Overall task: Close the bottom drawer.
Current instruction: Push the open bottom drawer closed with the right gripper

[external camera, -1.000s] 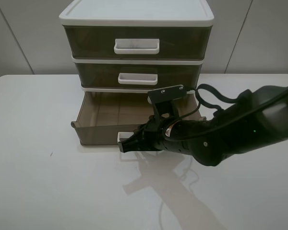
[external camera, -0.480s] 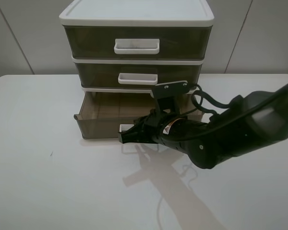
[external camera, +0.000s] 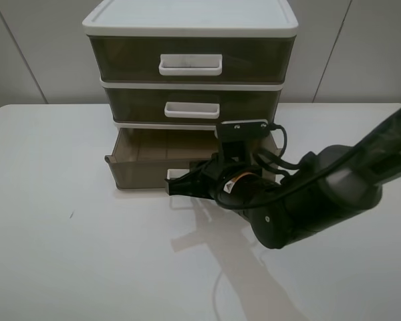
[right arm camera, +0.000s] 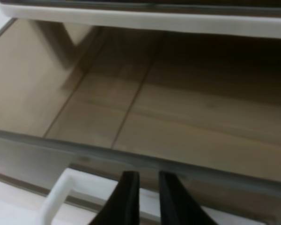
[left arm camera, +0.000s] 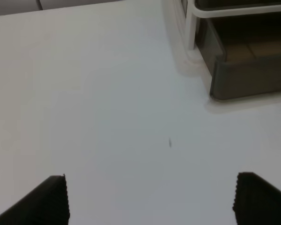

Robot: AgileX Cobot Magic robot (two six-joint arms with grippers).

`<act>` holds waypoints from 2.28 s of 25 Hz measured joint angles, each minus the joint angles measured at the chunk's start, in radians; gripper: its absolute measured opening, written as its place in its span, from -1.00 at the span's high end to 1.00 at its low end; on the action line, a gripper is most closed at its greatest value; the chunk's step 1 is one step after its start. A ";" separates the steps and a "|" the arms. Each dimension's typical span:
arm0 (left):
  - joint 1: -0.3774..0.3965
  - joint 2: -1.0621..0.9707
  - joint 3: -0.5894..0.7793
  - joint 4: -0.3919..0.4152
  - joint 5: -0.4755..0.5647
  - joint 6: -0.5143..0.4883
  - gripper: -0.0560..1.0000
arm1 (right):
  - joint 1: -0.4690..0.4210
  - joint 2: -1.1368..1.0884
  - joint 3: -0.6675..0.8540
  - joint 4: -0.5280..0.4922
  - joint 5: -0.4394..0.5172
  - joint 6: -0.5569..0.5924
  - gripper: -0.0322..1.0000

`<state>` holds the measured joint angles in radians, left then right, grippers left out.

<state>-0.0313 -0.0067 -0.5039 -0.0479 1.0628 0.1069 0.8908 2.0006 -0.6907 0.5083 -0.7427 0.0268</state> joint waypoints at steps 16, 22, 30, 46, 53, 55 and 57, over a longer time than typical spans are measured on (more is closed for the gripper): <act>0.000 0.000 0.000 0.000 0.000 0.000 -0.47 | 0.000 0.053 -0.058 0.024 -0.053 0.053 0.90; 0.000 0.000 0.000 0.000 0.000 0.000 -0.47 | 0.000 0.087 -0.073 0.064 -0.110 0.053 0.90; 0.000 0.000 0.000 0.000 0.000 0.000 -0.47 | 0.000 0.100 -0.104 0.096 -0.120 0.053 0.90; 0.000 0.000 0.000 0.000 0.000 0.000 -0.47 | 0.000 0.170 -0.159 0.119 -0.179 0.053 0.90; 0.000 0.000 0.000 0.000 0.000 0.000 -0.47 | 0.003 0.206 -0.205 0.136 -0.193 0.053 0.90; 0.000 0.000 0.000 0.000 0.000 0.000 -0.47 | 0.007 0.216 -0.219 0.142 -0.196 0.053 0.90; 0.000 0.000 0.000 0.000 0.000 0.000 -0.47 | 0.010 0.224 -0.232 0.155 -0.202 0.053 0.90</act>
<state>-0.0313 -0.0067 -0.5039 -0.0479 1.0628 0.1069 0.9011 2.2244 -0.9223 0.6633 -0.9444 0.0798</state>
